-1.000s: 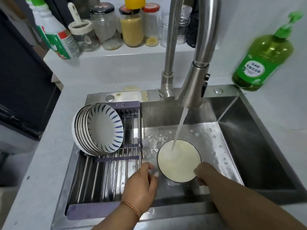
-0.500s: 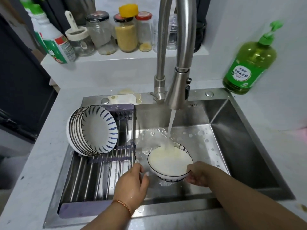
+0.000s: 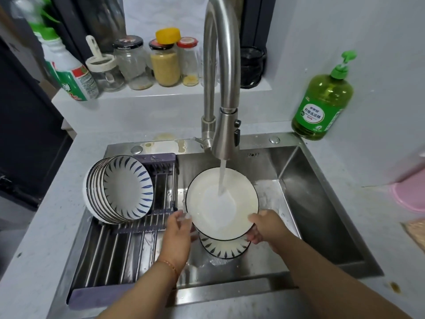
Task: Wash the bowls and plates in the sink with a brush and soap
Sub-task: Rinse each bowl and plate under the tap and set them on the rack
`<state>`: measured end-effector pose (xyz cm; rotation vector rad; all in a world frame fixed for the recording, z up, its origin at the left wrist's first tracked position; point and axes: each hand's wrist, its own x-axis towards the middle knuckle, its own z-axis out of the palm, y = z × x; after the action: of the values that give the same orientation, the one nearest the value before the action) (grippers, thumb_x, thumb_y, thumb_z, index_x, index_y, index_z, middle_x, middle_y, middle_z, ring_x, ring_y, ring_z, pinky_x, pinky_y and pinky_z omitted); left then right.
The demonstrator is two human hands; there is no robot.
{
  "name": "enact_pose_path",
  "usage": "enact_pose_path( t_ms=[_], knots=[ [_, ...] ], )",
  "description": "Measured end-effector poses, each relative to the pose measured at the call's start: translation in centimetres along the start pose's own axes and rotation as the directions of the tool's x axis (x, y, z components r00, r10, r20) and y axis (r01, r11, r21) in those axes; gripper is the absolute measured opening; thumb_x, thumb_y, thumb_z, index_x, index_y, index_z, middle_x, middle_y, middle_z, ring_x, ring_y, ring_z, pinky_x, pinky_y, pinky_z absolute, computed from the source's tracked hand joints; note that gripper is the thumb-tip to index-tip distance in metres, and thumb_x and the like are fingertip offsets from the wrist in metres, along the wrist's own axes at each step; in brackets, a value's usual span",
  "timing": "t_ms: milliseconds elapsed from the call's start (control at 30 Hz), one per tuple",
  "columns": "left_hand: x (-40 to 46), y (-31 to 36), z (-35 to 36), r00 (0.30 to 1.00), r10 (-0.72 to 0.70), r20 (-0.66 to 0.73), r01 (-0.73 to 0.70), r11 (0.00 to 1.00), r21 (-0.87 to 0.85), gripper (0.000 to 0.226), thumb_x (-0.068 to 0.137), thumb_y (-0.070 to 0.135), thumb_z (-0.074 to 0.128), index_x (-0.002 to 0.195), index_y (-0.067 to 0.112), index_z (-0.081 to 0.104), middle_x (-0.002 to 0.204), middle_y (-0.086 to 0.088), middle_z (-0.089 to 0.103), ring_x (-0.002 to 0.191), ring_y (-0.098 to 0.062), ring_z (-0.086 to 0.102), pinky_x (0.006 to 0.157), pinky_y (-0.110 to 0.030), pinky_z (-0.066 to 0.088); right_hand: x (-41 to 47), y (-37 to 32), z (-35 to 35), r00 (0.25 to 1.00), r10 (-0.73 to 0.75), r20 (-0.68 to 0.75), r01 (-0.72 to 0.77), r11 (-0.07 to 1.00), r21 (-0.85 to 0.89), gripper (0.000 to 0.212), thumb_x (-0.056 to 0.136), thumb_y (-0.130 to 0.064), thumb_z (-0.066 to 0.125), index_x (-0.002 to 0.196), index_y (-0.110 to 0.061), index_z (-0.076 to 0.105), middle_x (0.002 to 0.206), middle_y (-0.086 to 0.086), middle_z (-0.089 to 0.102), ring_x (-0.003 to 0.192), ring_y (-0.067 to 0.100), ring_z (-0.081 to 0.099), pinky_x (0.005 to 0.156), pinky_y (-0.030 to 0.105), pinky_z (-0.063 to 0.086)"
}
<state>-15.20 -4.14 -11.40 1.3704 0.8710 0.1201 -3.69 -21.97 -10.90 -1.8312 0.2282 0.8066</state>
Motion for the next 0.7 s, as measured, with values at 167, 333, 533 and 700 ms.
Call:
enact_pose_path(
  t_ms=[167,333,533,700],
  knots=[
    [0.6,2.3,1.9,0.934,-0.201,0.294,0.331,0.797,-0.505,0.04,0.101,0.044,0.038,0.132,0.021,0.048,0.122,-0.009,0.067,0.106,-0.031,0.067,0.071,-0.049,0.059,-1.5,-2.0,-0.7,1.0,-0.028,0.001,0.028,1.0,-0.001,0.022,0.094,-0.009,0.049,0.075,0.0,0.055,0.052,0.014,0.054,0.034,0.02,0.046,0.038,0.019,0.035],
    [0.7,2.5,2.0,0.961,-0.167,0.221,0.26,0.824,-0.504,0.034,0.101,0.044,0.037,0.126,0.026,0.052,0.118,-0.005,0.068,0.101,-0.028,0.068,0.061,-0.044,0.058,-1.8,-0.9,-0.3,0.874,-0.442,-0.201,0.224,0.735,-0.64,0.034,0.09,-0.048,0.052,0.105,-0.017,0.053,0.098,-0.004,0.058,0.091,0.02,0.056,0.08,0.033,0.044],
    [0.6,2.1,2.0,0.974,-0.158,0.161,0.212,0.885,-0.415,0.034,0.099,0.049,0.038,0.12,0.028,0.054,0.12,-0.003,0.067,0.103,-0.028,0.067,0.059,-0.044,0.059,-4.1,0.5,1.0,0.651,-0.607,0.456,0.684,0.209,-0.699,0.079,0.092,-0.062,0.003,0.129,-0.018,0.058,0.135,-0.006,0.056,0.131,0.007,0.044,0.119,0.037,0.004],
    [0.5,2.2,2.5,0.964,-0.161,0.214,0.231,0.904,-0.36,0.035,0.097,0.053,0.037,0.119,0.031,0.053,0.104,-0.001,0.074,0.088,-0.022,0.073,0.057,-0.038,0.058,-3.5,-1.6,3.9,0.733,-0.315,0.604,0.655,0.569,-0.498,0.051,0.101,-0.047,0.017,0.148,-0.031,0.03,0.152,-0.023,0.018,0.14,-0.011,0.004,0.119,0.026,-0.007]
  ],
)
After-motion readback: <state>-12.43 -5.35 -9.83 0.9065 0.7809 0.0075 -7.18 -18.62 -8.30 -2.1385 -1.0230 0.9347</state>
